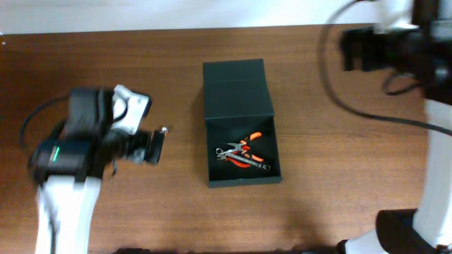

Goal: Pack container

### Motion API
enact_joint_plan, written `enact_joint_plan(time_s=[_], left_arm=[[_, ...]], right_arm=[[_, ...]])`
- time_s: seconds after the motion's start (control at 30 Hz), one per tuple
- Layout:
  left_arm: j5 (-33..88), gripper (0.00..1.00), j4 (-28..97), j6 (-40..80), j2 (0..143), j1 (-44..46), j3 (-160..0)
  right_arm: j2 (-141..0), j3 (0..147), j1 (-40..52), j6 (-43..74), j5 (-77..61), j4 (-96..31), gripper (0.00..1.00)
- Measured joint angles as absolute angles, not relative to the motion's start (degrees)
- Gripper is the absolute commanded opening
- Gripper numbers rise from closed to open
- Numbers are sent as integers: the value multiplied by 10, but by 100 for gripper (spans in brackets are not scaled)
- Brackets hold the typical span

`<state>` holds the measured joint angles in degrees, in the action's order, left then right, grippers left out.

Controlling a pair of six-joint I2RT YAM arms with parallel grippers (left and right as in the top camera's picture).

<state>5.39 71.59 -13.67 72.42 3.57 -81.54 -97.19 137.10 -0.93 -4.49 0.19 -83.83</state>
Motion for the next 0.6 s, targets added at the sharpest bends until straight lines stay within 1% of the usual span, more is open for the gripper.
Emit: enact_joint_plan(time_s=[0.13, 0.27, 0.4, 0.6], left_arm=[[36, 99, 678, -158, 864, 36, -823], [21, 99, 662, -169, 941, 36, -823], [-11, 99, 649, -188, 994, 36, -823], [-46, 99, 631, -232, 1061, 35, -823]], right_arm=[[-980, 1367, -171, 12, 5, -865, 99], [-995, 1364, -262, 31, 2, -876, 99], [-1013, 1361, -304, 41, -15, -888, 99], [-1039, 1360, -306, 43, -27, -891, 99]])
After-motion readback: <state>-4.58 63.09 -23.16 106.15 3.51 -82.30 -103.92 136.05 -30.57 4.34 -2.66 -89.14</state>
